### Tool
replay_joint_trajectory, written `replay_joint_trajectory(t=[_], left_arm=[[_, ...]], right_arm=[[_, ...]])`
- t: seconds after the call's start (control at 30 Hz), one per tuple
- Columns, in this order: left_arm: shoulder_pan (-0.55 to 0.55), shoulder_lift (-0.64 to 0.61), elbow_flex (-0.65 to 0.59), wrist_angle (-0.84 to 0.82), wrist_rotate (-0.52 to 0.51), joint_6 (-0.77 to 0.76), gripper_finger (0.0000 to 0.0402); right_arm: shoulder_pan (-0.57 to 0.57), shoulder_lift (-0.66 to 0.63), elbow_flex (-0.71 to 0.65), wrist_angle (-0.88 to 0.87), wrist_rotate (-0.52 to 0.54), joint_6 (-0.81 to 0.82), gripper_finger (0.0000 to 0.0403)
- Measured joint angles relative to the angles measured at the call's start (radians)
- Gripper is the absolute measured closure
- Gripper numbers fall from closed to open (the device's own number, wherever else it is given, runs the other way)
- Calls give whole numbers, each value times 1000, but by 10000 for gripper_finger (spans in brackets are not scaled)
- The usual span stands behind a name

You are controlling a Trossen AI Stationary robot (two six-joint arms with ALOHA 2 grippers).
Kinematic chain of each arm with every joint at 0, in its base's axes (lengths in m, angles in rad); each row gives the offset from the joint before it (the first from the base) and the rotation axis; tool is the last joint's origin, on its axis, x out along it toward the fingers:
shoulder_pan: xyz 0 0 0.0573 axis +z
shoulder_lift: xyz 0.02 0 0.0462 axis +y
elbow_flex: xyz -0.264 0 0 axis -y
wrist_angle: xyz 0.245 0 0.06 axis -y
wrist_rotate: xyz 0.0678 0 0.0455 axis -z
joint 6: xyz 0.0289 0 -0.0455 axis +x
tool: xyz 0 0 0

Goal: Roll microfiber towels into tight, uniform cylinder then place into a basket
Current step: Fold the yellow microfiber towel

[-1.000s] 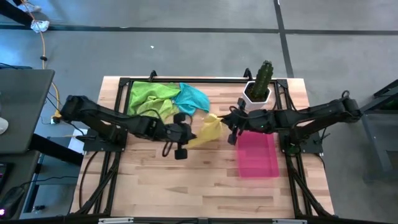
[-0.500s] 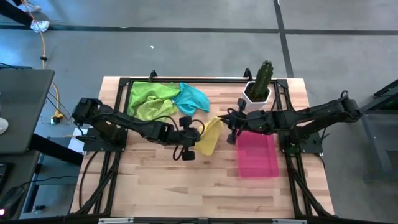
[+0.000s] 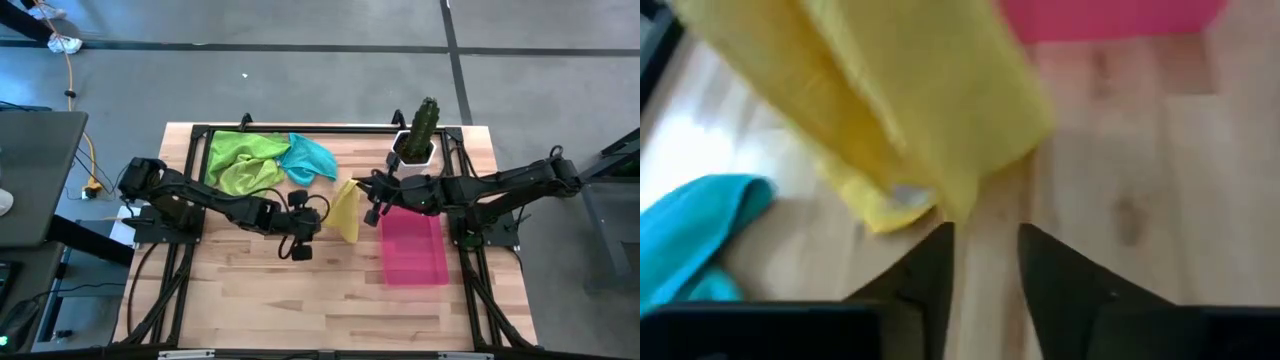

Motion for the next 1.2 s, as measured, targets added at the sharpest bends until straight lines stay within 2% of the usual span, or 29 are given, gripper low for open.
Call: replay_joint_trajectory(t=[0.13,0.27,0.57,0.8,1.2], left_arm=[[4,-2,2,13,-37,-3,254],[11,-2,2,33,-82,0,238],[37,-3,3,146,-102,53,233],[88,0,3,149,-102,26,233],[115,0,3,152,96,34,234]], right_arm=[[-1,1,0,2,-3,-1,403],[0,1,0,11,-12,-25,403],[0,2,-1,24,-18,-175,403],[1,3,-1,50,-19,-295,403],[1,3,-2,152,-12,-439,403]])
